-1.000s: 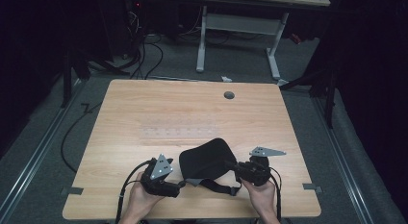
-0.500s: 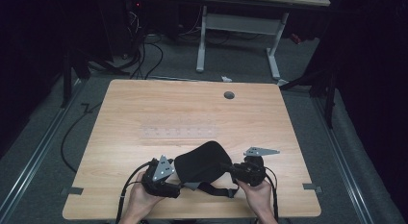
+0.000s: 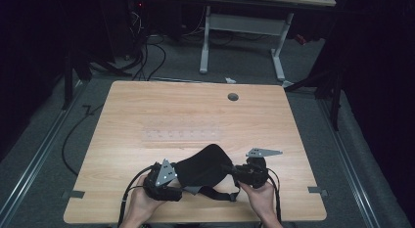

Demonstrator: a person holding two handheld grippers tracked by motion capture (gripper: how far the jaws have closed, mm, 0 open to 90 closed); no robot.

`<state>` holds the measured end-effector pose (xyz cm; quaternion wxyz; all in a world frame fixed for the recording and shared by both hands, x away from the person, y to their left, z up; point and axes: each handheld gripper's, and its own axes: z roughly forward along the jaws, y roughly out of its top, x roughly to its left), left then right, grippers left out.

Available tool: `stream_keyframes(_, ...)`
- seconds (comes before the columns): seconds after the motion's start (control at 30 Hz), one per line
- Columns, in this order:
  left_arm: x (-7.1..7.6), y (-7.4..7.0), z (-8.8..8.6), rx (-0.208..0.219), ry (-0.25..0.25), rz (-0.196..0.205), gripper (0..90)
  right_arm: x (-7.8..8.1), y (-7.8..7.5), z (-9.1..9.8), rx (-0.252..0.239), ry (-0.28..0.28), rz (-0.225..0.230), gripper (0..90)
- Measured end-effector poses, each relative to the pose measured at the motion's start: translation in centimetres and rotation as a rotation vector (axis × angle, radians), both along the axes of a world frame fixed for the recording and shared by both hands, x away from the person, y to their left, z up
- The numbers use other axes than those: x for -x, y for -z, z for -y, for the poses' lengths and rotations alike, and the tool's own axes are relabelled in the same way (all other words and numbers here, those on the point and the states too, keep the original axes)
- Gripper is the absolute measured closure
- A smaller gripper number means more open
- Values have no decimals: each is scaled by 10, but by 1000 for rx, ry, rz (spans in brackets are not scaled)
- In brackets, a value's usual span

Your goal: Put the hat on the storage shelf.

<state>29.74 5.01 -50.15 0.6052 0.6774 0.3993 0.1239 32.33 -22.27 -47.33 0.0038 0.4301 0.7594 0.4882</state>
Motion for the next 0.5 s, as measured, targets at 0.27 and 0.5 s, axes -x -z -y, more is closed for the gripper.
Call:
stream_keyframes(0.27,0,-2,-1,28,18,-11,368,-5,-3,-8,-37,-35,-11,858)
stream_keyframes(0.5,-1,-3,-3,30,4,3,465,-9,-4,-11,-55,-46,-1,856)
